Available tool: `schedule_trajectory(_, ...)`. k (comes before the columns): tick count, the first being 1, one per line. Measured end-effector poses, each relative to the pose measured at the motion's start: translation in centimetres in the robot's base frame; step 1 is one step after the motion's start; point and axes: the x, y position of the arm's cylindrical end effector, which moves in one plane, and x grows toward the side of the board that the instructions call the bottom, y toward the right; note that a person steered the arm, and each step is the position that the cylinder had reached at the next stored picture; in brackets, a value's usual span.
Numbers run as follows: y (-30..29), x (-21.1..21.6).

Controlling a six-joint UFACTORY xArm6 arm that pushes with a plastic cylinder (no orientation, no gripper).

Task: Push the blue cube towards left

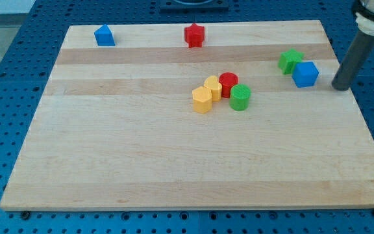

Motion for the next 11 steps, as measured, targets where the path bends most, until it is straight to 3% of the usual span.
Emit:
schedule_trajectory(5,-8.2,-2.3)
schedule_trajectory(9,-7.2,-5.1)
schedule_trajectory(11,-11.5,-5.1)
